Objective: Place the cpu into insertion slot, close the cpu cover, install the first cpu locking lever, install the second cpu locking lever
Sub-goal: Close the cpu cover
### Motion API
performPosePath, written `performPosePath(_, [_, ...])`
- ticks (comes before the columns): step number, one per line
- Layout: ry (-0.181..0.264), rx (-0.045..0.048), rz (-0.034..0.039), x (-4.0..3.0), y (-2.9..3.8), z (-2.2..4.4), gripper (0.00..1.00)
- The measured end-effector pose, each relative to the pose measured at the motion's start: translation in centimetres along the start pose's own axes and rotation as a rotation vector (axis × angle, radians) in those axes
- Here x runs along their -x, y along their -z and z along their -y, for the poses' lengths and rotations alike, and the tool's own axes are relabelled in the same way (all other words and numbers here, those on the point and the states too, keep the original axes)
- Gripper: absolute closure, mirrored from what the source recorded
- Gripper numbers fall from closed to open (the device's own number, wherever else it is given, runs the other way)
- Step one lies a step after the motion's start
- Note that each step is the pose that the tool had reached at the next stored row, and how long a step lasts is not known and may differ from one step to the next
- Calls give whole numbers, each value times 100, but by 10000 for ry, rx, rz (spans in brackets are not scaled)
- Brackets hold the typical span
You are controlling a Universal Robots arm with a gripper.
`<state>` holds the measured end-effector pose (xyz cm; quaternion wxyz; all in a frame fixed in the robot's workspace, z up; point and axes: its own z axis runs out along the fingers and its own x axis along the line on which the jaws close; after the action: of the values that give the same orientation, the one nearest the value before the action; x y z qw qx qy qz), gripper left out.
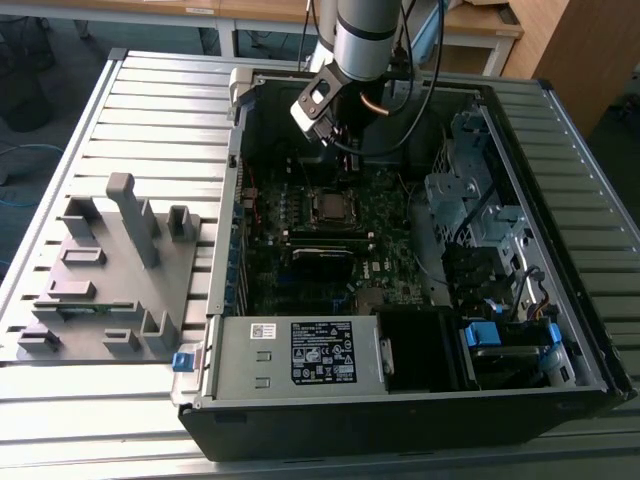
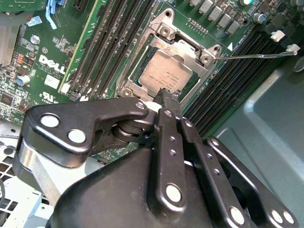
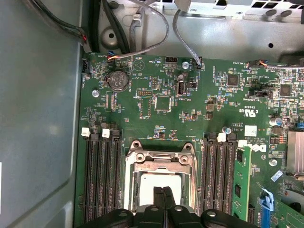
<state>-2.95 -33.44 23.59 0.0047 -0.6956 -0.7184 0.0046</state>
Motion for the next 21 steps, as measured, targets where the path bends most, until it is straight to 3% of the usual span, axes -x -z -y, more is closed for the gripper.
performPosePath(5, [50,0,1,0,0,0,90])
performPosePath(14, [825,-1,10,0,0,0,90])
performPosePath(21, [861,-1,11,0,0,0,90])
